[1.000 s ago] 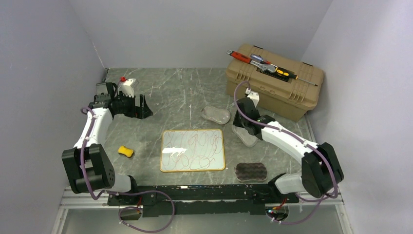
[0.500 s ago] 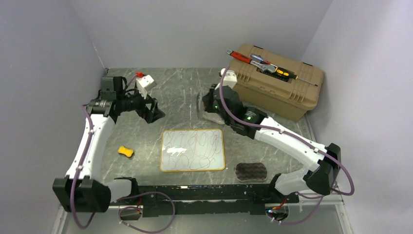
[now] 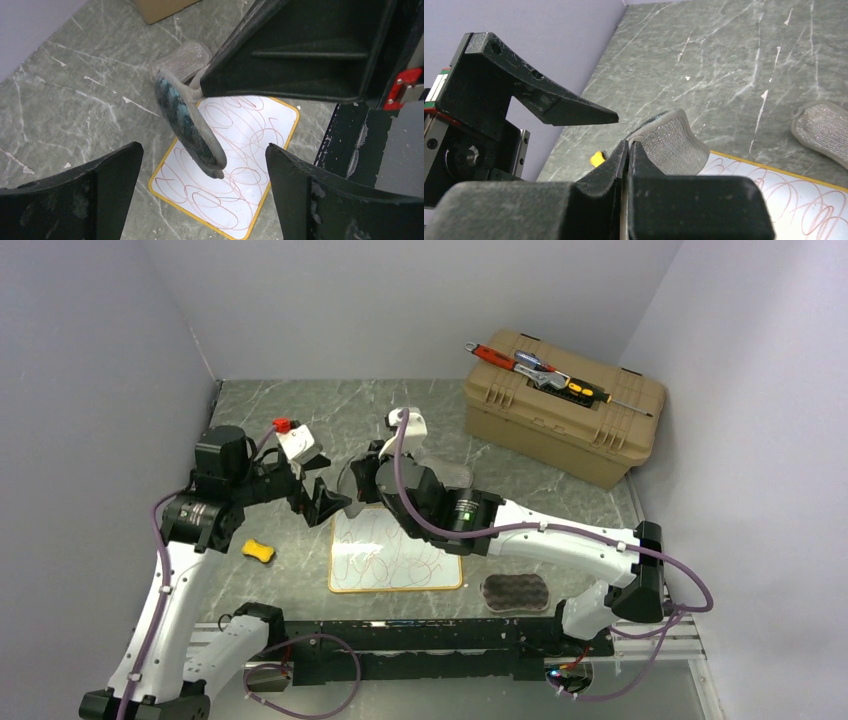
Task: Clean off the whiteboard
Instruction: Adjust the whiteboard eraser, then adjust the whiteboard at the center of the board, then erase the whiteboard at the center of the board.
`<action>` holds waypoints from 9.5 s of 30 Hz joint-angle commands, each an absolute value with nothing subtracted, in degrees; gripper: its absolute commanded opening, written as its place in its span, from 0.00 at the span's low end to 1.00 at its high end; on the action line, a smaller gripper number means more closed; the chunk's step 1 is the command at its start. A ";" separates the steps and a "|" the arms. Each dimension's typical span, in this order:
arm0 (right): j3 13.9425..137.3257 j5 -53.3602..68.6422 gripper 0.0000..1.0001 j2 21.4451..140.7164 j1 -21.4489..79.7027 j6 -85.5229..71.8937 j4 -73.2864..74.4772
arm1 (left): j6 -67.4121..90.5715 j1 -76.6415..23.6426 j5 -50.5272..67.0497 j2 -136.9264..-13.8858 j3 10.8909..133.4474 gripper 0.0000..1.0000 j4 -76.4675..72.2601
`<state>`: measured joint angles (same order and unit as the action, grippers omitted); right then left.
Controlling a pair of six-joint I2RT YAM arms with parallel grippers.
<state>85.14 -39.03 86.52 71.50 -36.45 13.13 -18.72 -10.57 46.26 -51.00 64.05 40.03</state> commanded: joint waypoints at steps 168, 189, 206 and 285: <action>45.96 20.11 0.00 95.20 33.90 -40.61 5.87 | -30.30 -13.68 20.36 -107.06 61.27 0.22 34.66; 60.27 19.35 0.00 114.08 37.16 -53.98 -8.21 | -29.97 -15.24 15.67 -108.85 59.10 0.09 32.44; 45.99 13.17 0.00 100.04 32.34 -48.32 -4.65 | -29.71 -15.25 18.41 -108.55 61.64 0.08 35.35; 61.46 3.16 0.00 123.65 46.50 -80.49 -9.75 | -32.60 -17.05 16.20 -105.99 56.34 0.02 31.85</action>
<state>53.10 4.03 112.68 43.83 -80.84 -22.26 -30.41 -15.86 16.40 -100.27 60.25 32.62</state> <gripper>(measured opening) 0.048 0.114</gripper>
